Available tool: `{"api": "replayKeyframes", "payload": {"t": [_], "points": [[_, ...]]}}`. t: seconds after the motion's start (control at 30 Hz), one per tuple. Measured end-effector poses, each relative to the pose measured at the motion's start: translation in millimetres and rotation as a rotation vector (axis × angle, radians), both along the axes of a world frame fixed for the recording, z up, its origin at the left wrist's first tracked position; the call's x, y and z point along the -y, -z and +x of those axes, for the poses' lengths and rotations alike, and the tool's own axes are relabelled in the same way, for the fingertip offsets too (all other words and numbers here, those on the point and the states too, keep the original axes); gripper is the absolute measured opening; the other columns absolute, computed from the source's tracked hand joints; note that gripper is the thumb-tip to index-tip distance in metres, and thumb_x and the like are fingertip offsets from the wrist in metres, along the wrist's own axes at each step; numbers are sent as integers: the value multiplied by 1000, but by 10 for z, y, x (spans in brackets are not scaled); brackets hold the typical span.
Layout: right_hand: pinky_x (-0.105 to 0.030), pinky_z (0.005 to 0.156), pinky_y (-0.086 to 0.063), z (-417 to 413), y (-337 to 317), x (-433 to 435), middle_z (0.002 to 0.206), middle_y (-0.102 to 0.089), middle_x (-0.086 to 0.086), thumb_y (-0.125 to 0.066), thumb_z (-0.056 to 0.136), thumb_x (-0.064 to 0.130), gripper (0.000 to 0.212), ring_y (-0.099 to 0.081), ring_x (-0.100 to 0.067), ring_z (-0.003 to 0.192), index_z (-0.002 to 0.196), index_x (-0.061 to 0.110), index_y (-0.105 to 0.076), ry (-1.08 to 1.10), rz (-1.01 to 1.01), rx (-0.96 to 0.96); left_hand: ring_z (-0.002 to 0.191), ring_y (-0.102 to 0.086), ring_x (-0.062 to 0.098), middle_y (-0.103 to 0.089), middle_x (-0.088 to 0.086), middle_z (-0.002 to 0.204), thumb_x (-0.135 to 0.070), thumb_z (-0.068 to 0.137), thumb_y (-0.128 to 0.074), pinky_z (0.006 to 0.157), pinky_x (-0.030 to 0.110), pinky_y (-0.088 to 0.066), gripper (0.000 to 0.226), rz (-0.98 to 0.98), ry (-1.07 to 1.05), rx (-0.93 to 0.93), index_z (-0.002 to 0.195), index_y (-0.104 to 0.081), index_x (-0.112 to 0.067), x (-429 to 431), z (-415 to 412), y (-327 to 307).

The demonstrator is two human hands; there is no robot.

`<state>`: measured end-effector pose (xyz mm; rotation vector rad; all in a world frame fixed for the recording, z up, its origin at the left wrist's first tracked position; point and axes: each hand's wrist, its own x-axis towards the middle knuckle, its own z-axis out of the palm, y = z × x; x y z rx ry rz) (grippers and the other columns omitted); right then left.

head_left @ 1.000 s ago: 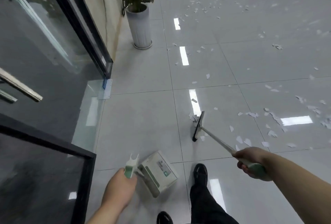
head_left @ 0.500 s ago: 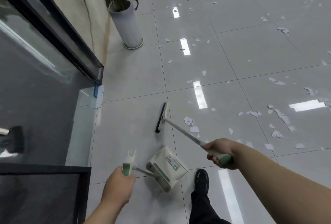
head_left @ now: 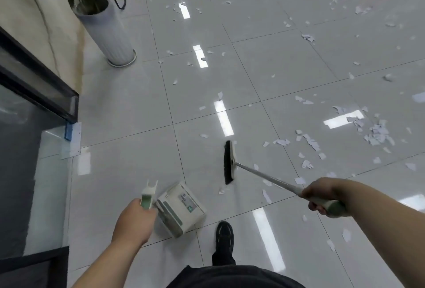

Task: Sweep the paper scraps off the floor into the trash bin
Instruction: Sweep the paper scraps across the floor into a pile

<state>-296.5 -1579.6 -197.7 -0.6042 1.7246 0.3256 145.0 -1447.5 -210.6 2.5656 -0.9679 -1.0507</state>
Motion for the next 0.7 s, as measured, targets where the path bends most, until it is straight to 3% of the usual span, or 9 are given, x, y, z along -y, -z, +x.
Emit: {"api": "replayKeyframes", "payload": {"t": [0.07, 0.23, 0.37, 0.57, 0.7], "points": [[-21, 44, -41, -119, -83, 83, 67, -58, -13, -62, 98, 19, 30, -48, -17, 40, 119, 0, -52, 8, -28, -26, 46, -50, 27, -56, 6, 58, -18, 85, -52, 50, 28, -41, 10, -9, 33, -11, 77, -55, -16, 113, -89, 24], [-19, 38, -45, -40, -330, 128, 92, -54, -18, -64, 96, 13, 27, -53, -15, 33, 114, -2, -51, 103, -153, -9, 48, -52, 29, -57, 6, 57, -21, 86, -54, 52, 29, -42, 12, -52, 114, -23, 75, -53, -17, 307, -199, 49], [-18, 37, -44, 123, -502, -79, 90, -53, -17, -63, 97, 14, 22, -53, -14, 32, 111, 0, -53, 157, -178, 51, 54, -57, 31, -61, 8, 63, -24, 84, -55, 55, 32, -47, 6, -59, 153, 8, 80, -54, -19, 325, -146, 59], [-17, 43, -41, 346, -520, -475, 71, -59, -11, -61, 98, 25, 22, -47, -16, 43, 111, 8, -58, 113, -99, 87, 57, -60, 33, -62, 9, 65, -23, 82, -54, 56, 33, -50, 5, -60, 166, 16, 84, -57, -20, 92, 73, 38], [-18, 47, -39, 423, -350, -789, 65, -61, -8, -62, 96, 29, 32, -46, -16, 43, 121, 10, -55, 81, -14, 62, 51, -56, 32, -60, 10, 60, -20, 84, -55, 54, 32, -47, 5, -69, 174, 12, 80, -56, -17, -184, 241, 16]]}}
